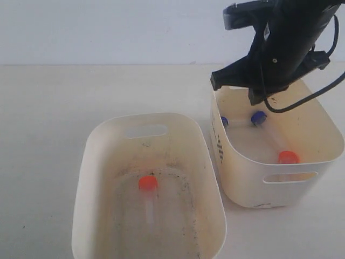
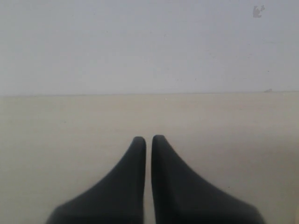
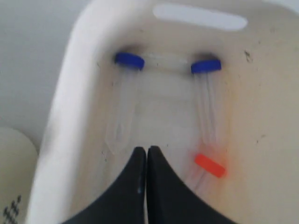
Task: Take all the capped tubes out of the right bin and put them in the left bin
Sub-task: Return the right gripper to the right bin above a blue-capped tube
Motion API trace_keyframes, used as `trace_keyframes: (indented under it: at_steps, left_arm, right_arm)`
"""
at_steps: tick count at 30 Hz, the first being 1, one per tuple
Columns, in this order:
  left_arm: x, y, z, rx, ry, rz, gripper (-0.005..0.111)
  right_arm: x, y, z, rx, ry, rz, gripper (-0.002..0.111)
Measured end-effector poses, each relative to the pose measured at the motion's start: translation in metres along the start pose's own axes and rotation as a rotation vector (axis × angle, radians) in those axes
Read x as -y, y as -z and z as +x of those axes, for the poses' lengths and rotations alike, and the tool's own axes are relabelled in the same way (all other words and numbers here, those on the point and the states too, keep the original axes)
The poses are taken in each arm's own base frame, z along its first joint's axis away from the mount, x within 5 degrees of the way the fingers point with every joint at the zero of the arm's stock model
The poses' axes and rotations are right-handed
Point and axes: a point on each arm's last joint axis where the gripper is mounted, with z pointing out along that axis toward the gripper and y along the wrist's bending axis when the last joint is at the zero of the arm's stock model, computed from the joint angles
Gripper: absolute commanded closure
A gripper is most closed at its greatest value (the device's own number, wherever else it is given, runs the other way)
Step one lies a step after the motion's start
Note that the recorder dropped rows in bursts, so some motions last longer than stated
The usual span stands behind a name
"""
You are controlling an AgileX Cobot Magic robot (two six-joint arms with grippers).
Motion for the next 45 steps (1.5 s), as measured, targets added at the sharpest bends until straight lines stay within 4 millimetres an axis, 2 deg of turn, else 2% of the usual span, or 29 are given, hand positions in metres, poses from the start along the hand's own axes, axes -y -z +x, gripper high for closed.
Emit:
trace_keyframes:
  at_steps: [4, 18, 21, 25, 28, 31, 37, 45]
  left_arm:
    - [0.000, 0.000, 0.000, 0.000, 0.000, 0.000, 0.103]
    - [0.000, 0.000, 0.000, 0.000, 0.000, 0.000, 0.103]
    - [0.000, 0.000, 0.000, 0.000, 0.000, 0.000, 0.103]
    - [0.000, 0.000, 0.000, 0.000, 0.000, 0.000, 0.103]
    - [0.000, 0.000, 0.000, 0.000, 0.000, 0.000, 0.103]
    - [0.000, 0.000, 0.000, 0.000, 0.000, 0.000, 0.103]
    - [0.000, 0.000, 0.000, 0.000, 0.000, 0.000, 0.103]
    - [0.000, 0.000, 0.000, 0.000, 0.000, 0.000, 0.103]
  right_arm:
    - [0.000, -0.013, 0.006, -0.101, 0.006, 0.034, 0.108]
    - [0.001, -0.014, 0.006, -0.099, 0.000, 0.045, 0.108]
    - [0.000, -0.014, 0.005, -0.085, -0.012, 0.040, 0.098]
    - [0.000, -0.014, 0.001, -0.050, -0.021, 0.037, 0.076]
    - [0.003, -0.016, 0.000, -0.037, -0.008, 0.072, 0.076]
    - [0.007, -0.027, 0.000, -0.069, 0.033, 0.141, 0.076]
    - [0.008, -0.061, 0.002, -0.135, 0.081, 0.227, 0.076]
    - [0.008, -0.084, 0.003, -0.159, 0.106, 0.275, 0.076]
